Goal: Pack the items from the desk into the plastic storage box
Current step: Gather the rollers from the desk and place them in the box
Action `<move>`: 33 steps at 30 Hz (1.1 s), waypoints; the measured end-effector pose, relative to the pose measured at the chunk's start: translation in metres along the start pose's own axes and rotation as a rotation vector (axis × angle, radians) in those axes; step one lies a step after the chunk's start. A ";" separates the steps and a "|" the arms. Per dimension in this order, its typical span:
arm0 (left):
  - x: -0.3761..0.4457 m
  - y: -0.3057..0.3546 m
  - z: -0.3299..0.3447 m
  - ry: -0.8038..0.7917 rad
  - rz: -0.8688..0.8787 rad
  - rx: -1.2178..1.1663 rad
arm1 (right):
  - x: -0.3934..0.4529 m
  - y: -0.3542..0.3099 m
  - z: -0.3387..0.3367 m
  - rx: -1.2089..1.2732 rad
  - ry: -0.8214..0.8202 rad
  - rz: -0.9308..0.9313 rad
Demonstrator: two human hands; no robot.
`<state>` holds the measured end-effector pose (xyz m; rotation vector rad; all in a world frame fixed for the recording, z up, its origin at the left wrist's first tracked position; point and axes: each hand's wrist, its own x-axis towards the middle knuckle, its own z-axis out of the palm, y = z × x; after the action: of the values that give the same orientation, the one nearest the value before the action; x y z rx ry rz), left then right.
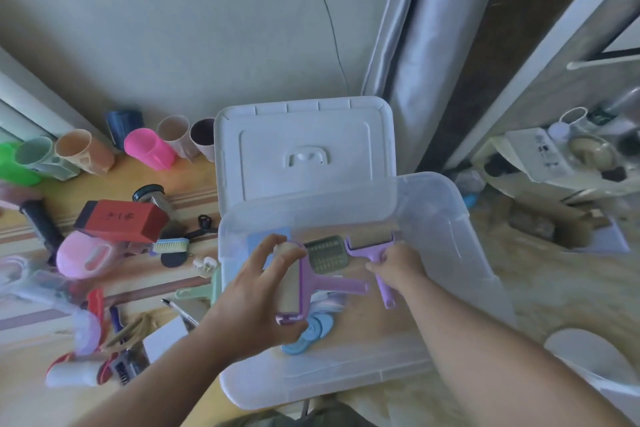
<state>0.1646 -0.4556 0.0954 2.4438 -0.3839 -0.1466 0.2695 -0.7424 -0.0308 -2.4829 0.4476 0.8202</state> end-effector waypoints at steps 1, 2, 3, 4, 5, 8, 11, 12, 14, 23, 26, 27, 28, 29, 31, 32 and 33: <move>0.000 0.000 0.002 -0.009 -0.006 -0.003 | -0.001 -0.006 -0.004 0.020 0.025 -0.033; 0.001 0.000 0.004 -0.016 -0.005 -0.009 | -0.005 -0.014 -0.009 0.053 0.067 -0.093; 0.003 0.000 0.006 -0.024 0.002 -0.020 | -0.014 -0.024 -0.017 0.119 0.094 -0.164; 0.005 0.000 0.007 -0.031 0.011 -0.030 | -0.024 -0.034 -0.026 0.201 0.072 -0.247; 0.007 0.000 0.009 -0.039 0.017 -0.036 | -0.040 -0.044 -0.038 0.253 -0.021 -0.339; 0.018 0.006 0.016 -0.033 0.036 -0.047 | -0.084 -0.057 -0.056 -0.007 -0.339 -0.591; 0.030 0.015 0.025 0.013 0.071 -0.095 | -0.096 -0.048 -0.053 -0.310 -0.163 -0.864; 0.033 0.018 0.029 0.025 0.080 -0.110 | -0.094 -0.042 -0.052 -0.312 -0.101 -0.869; 0.037 0.023 0.039 0.039 0.095 -0.114 | -0.089 -0.031 -0.052 -0.243 -0.039 -0.852; 0.028 0.007 0.059 -0.072 0.088 0.113 | -0.020 0.023 -0.069 -0.673 -0.084 -0.741; 0.017 -0.007 0.049 -0.125 0.041 0.236 | 0.002 0.031 -0.065 -1.031 -0.158 -0.775; 0.013 -0.011 0.046 -0.150 0.038 0.281 | 0.006 0.032 -0.061 -1.099 -0.187 -0.813; 0.009 -0.015 0.044 -0.173 0.043 0.330 | 0.008 0.033 -0.057 -1.150 -0.216 -0.830; 0.004 -0.018 0.043 -0.188 0.051 0.377 | 0.010 0.033 -0.052 -1.201 -0.244 -0.852; -0.002 -0.022 0.042 -0.206 0.052 0.431 | 0.012 0.032 -0.043 -1.243 -0.310 -0.821; -0.003 -0.022 0.041 -0.209 0.051 0.436 | 0.013 0.032 -0.038 -1.210 -0.318 -0.772; -0.004 -0.022 0.041 -0.201 0.054 0.433 | 0.013 0.034 -0.035 -1.140 -0.303 -0.710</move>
<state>0.1578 -0.4619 0.0500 2.8503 -0.6241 -0.3160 0.2812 -0.7910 -0.0260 -2.9693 -1.2823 1.2913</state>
